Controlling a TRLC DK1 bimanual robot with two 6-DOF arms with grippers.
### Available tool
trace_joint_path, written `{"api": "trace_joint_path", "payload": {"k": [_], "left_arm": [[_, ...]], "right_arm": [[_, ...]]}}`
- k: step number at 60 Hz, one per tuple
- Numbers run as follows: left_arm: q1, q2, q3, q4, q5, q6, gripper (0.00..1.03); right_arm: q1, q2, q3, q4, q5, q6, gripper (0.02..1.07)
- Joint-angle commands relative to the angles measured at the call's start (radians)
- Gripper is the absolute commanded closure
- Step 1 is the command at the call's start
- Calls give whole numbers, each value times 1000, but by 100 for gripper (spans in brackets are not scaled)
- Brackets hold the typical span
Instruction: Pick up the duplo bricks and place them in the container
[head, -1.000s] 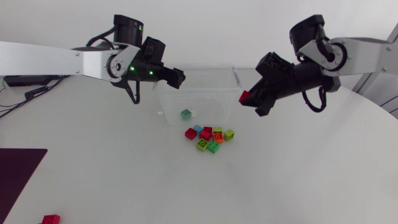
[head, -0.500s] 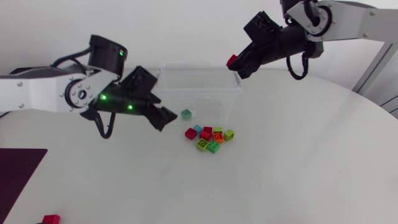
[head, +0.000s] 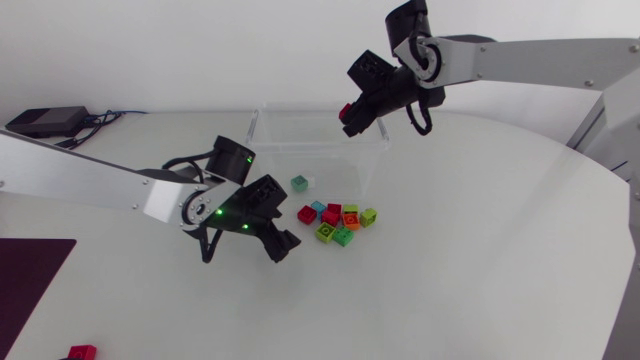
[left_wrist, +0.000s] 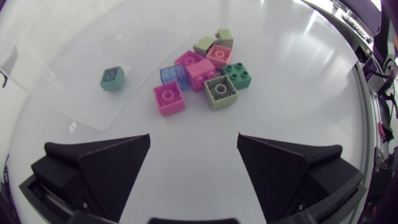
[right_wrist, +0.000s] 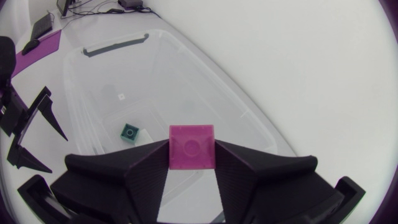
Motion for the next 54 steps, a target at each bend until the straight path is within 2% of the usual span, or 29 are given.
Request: {"api": "trace_joint_path", "payload": {"k": [1, 3, 13, 28, 44, 54], "left_arm": [[-20, 54, 35, 35, -19, -27, 6], [-26, 63, 36, 52, -29, -44, 6], [-46, 109, 55, 148, -89, -113, 8], [-45, 186, 96, 220, -146, -181, 10], [-45, 236, 115, 268, -158, -210, 12], [-45, 265, 127, 282, -158, -217, 15]], "right_arm": [[10, 32, 25, 9, 19, 35, 12], [10, 23, 18, 12, 21, 43, 9], [4, -98, -111, 81, 19, 57, 9], [2, -345, -441, 187, 17, 57, 9], [4, -571, -760, 253, 10, 49, 9], [7, -631, -920, 291, 4, 47, 9]]}}
